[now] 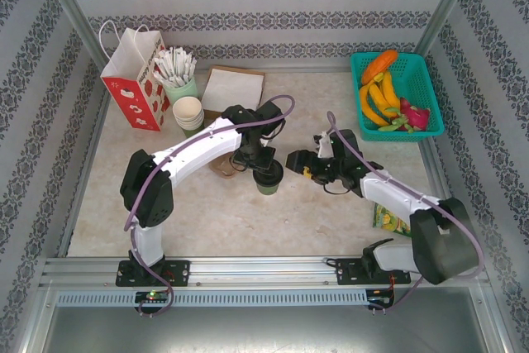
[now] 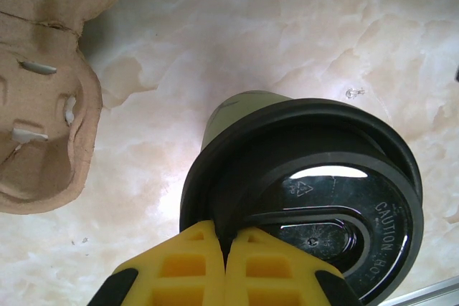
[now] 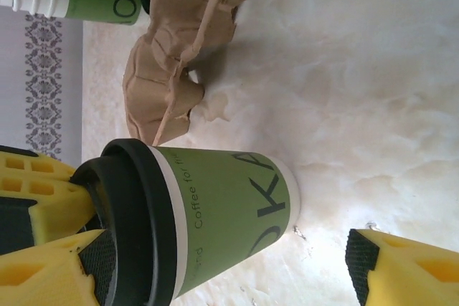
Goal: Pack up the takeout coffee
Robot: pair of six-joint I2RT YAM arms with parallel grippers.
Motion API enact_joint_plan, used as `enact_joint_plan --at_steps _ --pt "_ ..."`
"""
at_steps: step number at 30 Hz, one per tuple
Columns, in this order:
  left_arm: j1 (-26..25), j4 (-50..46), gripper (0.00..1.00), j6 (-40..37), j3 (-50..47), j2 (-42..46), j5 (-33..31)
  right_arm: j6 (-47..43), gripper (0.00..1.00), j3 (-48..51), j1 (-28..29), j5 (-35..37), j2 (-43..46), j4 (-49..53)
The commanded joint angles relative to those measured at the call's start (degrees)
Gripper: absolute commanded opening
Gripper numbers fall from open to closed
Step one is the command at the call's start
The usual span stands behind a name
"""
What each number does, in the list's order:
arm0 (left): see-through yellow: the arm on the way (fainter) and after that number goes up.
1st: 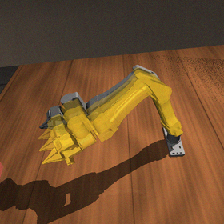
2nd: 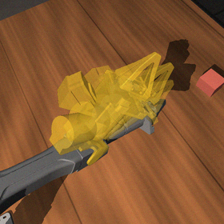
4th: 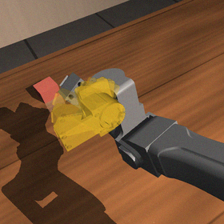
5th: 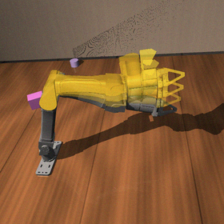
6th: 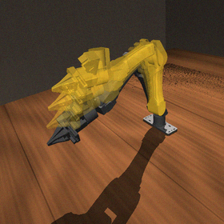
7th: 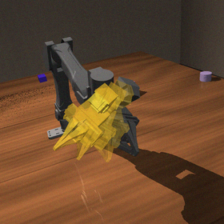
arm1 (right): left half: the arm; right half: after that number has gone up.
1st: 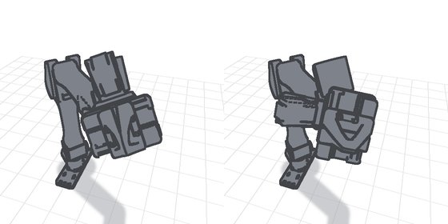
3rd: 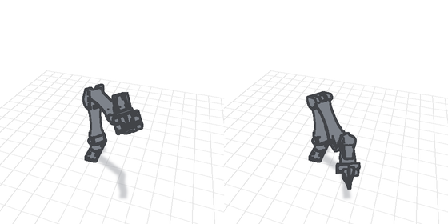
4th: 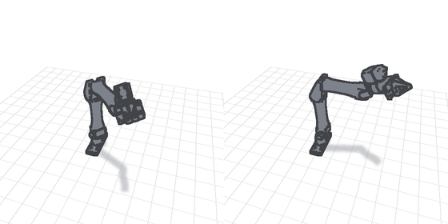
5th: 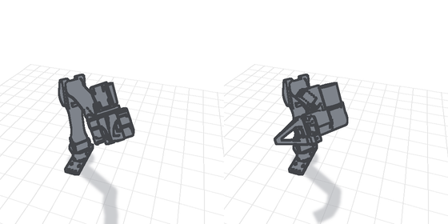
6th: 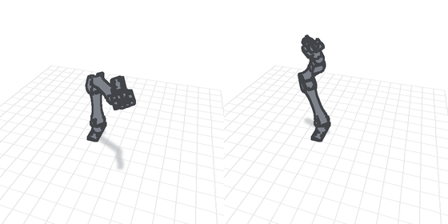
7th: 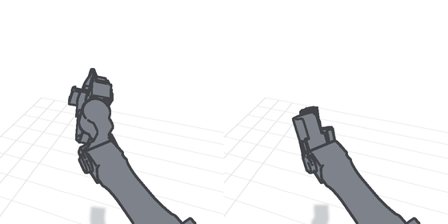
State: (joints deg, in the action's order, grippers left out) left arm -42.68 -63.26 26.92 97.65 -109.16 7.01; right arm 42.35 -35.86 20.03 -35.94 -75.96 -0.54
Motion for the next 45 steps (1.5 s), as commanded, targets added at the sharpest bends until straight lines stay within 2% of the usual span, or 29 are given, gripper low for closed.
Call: enact_joint_plan --at_steps 1,6,9,11,13,21,34,39,45 --pt "-1.09 -2.79 0.00 -1.63 -0.80 -2.88 1.56 0.54 0.85 -0.73 0.87 -3.43 -2.70 0.65" --pt "-1.10 1.20 0.00 -0.45 -5.61 -3.98 4.06 0.36 0.85 0.80 1.55 -2.43 -4.32 1.73" --pt "-1.09 0.29 0.00 -1.05 -4.47 -4.07 4.36 0.80 0.86 0.90 1.46 -1.61 -3.08 2.16" --pt "-1.05 0.14 0.10 -1.80 -3.19 -2.79 2.93 0.81 0.88 0.47 1.27 -1.00 -1.20 2.28" --pt "-1.00 -0.46 0.15 -2.62 -1.37 -1.94 1.76 0.38 0.90 -0.54 1.05 -0.69 0.37 3.06" --pt "-0.92 -1.88 0.13 -2.23 3.26 -2.43 4.60 -0.73 0.92 -3.72 2.89 -3.06 1.51 3.19" --pt "-0.15 -1.18 0.16 -1.87 2.43 -0.34 5.92 2.32 0.75 -5.31 7.01 0.07 -4.88 4.31" --pt "0.88 0.21 0.16 -1.33 0.77 1.30 7.36 1.34 0.74 -7.18 8.42 2.39 -4.88 7.96" --pt "1.54 1.73 0.22 -1.99 -0.06 3.62 9.90 0.13 0.74 -9.54 8.91 4.49 -6.09 12.59"
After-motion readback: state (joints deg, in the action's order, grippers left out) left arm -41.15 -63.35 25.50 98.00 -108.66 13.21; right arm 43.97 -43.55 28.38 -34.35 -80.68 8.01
